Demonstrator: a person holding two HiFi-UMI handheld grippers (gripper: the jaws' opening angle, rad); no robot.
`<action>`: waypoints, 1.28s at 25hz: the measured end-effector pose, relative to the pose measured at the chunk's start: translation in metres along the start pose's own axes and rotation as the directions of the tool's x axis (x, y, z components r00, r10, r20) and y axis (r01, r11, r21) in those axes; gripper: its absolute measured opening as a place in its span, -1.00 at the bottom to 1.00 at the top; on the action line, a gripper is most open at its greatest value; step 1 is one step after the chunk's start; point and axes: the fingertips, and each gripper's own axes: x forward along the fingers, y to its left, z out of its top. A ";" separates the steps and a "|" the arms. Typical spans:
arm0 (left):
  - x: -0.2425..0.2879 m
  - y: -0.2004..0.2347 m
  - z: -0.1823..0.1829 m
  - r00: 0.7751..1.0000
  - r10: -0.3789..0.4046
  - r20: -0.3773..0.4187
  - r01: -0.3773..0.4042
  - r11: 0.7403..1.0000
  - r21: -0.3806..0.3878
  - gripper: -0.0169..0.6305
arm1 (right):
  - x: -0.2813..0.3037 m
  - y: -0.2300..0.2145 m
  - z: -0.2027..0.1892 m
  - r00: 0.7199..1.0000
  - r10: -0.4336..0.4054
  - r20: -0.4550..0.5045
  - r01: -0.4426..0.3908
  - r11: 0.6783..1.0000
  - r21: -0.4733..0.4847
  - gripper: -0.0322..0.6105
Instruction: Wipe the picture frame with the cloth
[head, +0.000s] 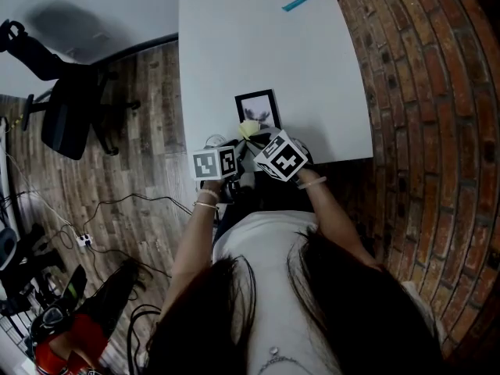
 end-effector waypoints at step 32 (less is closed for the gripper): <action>0.001 -0.001 0.001 1.000 -0.001 0.024 0.001 1.000 0.000 -0.63 | 0.027 -0.028 0.032 0.989 -0.111 -0.102 0.078 0.957 -0.280 -0.81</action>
